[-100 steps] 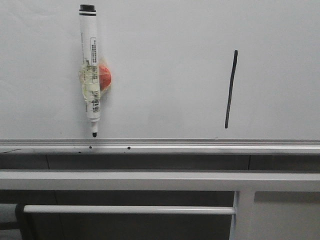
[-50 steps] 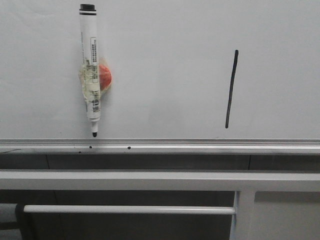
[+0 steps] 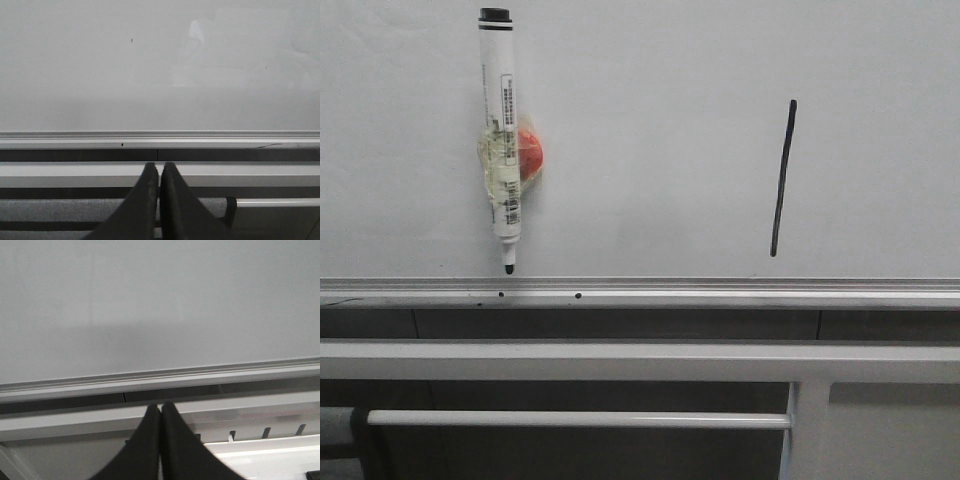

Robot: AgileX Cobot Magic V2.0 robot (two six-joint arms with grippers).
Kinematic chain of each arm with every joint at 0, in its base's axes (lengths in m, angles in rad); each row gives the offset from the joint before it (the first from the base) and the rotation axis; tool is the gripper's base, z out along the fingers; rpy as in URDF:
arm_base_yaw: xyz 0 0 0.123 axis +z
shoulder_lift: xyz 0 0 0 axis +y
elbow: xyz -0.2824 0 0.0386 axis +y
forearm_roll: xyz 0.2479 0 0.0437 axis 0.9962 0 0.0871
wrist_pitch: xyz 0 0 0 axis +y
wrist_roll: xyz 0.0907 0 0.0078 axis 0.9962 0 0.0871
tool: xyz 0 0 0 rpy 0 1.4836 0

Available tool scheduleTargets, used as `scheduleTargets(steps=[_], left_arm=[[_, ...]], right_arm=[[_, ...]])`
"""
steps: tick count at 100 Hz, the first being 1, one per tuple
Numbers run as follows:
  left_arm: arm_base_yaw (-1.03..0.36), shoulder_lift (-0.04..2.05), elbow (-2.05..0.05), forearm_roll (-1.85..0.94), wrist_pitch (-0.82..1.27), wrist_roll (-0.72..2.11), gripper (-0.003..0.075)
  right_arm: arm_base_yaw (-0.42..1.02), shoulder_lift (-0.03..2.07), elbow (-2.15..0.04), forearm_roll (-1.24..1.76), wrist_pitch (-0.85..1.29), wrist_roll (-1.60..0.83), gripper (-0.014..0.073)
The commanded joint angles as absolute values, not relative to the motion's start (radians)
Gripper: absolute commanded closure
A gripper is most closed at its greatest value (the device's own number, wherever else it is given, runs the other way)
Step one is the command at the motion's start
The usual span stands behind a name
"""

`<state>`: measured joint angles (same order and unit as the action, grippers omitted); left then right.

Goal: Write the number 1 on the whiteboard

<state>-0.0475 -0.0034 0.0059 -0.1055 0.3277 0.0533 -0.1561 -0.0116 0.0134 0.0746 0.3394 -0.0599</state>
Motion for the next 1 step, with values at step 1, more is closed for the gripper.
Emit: scheduleTargets(steps=[1], left_arm=[[-0.046, -0.027, 0.013, -0.112, 0.259, 0.053, 0.0741]], right_arm=[[-0.163, -0.026, 0.04, 0.059, 0.322, -0.075, 0.0657]])
